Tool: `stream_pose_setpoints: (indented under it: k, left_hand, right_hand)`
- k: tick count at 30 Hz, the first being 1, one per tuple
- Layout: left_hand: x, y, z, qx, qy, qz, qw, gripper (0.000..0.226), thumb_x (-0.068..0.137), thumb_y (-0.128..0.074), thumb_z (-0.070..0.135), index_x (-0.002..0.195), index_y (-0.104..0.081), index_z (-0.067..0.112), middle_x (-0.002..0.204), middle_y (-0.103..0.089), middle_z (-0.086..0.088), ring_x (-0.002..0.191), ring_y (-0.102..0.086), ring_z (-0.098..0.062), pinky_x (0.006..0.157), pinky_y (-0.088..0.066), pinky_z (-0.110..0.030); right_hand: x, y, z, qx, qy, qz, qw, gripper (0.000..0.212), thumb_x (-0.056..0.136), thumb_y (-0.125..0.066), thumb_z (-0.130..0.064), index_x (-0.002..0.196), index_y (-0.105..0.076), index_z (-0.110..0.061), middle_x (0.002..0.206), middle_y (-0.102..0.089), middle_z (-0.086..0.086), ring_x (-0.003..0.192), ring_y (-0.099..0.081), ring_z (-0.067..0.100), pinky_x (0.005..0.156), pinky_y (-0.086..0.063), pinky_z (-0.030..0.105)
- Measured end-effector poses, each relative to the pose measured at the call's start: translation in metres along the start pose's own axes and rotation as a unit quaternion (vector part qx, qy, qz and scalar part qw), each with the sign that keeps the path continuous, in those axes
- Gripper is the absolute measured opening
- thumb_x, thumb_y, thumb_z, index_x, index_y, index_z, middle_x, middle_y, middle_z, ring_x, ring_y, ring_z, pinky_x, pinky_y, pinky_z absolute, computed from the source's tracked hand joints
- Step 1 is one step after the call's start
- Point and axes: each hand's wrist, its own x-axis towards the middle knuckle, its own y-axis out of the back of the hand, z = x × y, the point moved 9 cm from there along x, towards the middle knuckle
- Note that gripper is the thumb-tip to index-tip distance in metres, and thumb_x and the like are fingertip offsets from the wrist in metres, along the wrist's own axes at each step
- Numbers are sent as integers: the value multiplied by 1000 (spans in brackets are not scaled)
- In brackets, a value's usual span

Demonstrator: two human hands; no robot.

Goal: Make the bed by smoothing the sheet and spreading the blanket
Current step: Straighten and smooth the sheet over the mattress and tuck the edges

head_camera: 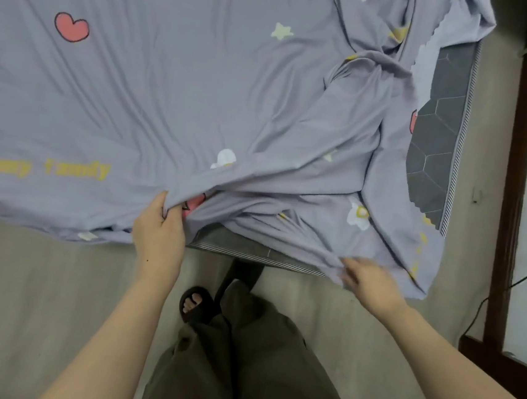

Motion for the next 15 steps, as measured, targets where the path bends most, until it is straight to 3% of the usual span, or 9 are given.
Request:
stream_pose_setpoints:
  k: [2,5,7,8,9,11,13,15]
  left_hand:
    - [-11,8,-1,-37,6,7,999,21,87,-47,20,67,-44,13,58,-36,10,59,-29,-7,57,-27,-29]
    - [-28,23,-1,-40,13,25,999,27,84,-46,22,59,-36,24,58,-34,10,63,-29,-12,60,-27,-30]
    - [-37,31,0,-10,1,45,999,19,84,-48,22,66,-45,29,73,-45,12,77,-41,-19,73,-38,-37]
    - [-41,34,-3,12,-3,57,998,6,86,-52,23,81,-56,22,89,-52,6,91,-46,-23,85,-42,-41]
    - [-46,35,-5,40,1,65,997,14,88,-57,23,99,-59,14,106,-54,0,106,-46,-24,96,-41,-44]
    - [-57,32,-8,73,1,66,995,35,90,-63,21,120,-54,6,125,-48,-10,122,-40,-24,108,-33,-40]
    - [-73,20,-3,112,-25,54,992,37,90,-63,15,123,-52,5,129,-46,-13,125,-38,-25,107,-29,-33]
    - [-93,-1,-2,135,-41,30,990,33,89,-61,9,121,-55,5,129,-47,-12,125,-39,-24,107,-29,-32]
  right_hand:
    - [-11,-28,7,49,3,-86,995,39,93,-54,-47,125,-58,-24,112,-60,2,112,-55,23,88,-44,38]
    - [-18,-19,33,288,-94,44,952,37,88,-66,-36,121,-62,-19,112,-55,2,105,-58,23,92,-47,35]
    - [-17,-3,57,284,-144,139,938,54,82,-74,-25,131,-54,-16,125,-47,7,114,-51,26,97,-39,30]
    - [-13,3,68,271,-163,160,935,65,79,-77,-22,137,-48,-13,133,-42,11,122,-45,29,101,-35,32]
    - [-8,8,78,260,-182,164,934,75,77,-78,-20,141,-41,-10,142,-35,15,129,-38,32,107,-31,35]
    - [4,11,101,234,-227,135,936,91,76,-80,-24,149,-27,-8,154,-18,19,139,-23,37,114,-21,41]
    - [17,10,124,213,-262,94,937,101,76,-79,-31,152,-15,-10,158,-5,18,144,-13,37,116,-16,44]
    - [24,12,147,205,-298,71,930,99,76,-78,-35,150,-18,-9,158,-7,18,144,-12,36,116,-17,45]
